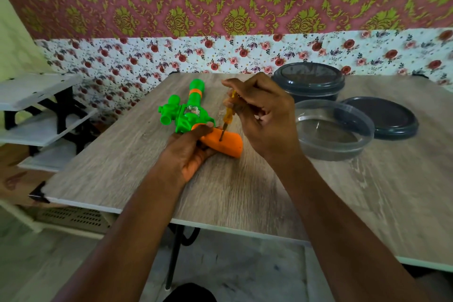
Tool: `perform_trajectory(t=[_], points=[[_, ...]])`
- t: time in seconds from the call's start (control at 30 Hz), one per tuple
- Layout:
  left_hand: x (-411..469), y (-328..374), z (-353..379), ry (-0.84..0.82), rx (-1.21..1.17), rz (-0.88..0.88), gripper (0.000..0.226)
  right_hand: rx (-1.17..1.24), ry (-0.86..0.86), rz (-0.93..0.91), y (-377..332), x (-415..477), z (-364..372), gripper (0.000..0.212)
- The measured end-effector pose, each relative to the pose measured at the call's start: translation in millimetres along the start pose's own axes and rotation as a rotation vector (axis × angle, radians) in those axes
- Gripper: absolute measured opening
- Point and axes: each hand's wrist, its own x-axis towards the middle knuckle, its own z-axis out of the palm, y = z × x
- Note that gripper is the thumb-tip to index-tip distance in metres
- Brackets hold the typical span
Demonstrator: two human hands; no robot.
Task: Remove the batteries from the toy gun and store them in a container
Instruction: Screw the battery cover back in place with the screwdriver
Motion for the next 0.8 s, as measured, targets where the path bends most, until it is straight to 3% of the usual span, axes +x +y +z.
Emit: perform_trajectory(t=[0.17,0.37,0.67,0.8], points=[[-0.5,-1.3,0.1,-0.02,-0.025,0.013,0.047,-0.095,0.001,-0.047,-0.8,1.0,4.5,0.031],[-1.7,0.2,1.3,0.026,0.017,-0.004,0.047,0.113,-0.099,0.037,-1.9,-0.2,1.3,0.035],[-2.5,-1.8,0.4,-0.02,0.001,0.024,0.029,-0.117,-0.056,-0.041,-3.7,4.0,9.2,0.022],[-4.5,-0.4,1.8,-0.011,-0.011,0.01,0.037,-0.019,-0.09,0.052,0.1,1.7,4.8,0.02]])
